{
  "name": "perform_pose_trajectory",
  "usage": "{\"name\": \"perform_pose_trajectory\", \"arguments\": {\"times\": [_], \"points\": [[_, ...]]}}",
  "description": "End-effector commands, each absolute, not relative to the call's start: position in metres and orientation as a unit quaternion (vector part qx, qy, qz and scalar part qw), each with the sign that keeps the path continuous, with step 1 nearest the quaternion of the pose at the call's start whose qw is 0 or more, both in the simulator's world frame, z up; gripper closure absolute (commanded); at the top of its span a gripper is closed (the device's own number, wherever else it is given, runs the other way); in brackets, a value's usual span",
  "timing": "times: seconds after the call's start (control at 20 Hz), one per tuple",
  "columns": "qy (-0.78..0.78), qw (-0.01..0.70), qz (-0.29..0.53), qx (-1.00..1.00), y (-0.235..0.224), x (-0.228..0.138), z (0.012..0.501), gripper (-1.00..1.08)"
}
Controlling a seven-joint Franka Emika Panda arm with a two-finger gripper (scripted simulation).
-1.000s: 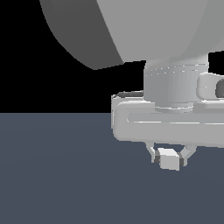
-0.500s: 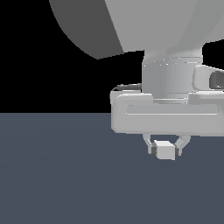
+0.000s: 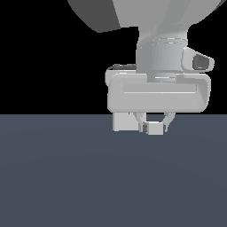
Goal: Plug the charger into the wall socket.
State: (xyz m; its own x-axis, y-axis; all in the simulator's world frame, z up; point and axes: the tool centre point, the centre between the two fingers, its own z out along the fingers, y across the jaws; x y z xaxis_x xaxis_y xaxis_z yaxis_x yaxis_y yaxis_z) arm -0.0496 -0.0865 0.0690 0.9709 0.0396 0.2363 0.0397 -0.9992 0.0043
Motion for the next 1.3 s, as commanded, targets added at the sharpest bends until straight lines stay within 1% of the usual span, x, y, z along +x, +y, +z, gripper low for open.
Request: {"name": "perform_pose_trajectory", "arguments": {"times": [0.0,0.45,1.0,1.25], "points": [[-0.050,0.004,-0.119,-0.992,-0.081,-0.044,0.080,1.08],[-0.106,0.012,-0.118,-0.987,-0.069,-0.033,0.099,1.08],[-0.110,0.013,-0.117,-0.987,-0.067,-0.031,0.100,1.08],[-0.110,0.013,-0.117,-0.987,-0.065,-0.022,0.100,1.08]]}}
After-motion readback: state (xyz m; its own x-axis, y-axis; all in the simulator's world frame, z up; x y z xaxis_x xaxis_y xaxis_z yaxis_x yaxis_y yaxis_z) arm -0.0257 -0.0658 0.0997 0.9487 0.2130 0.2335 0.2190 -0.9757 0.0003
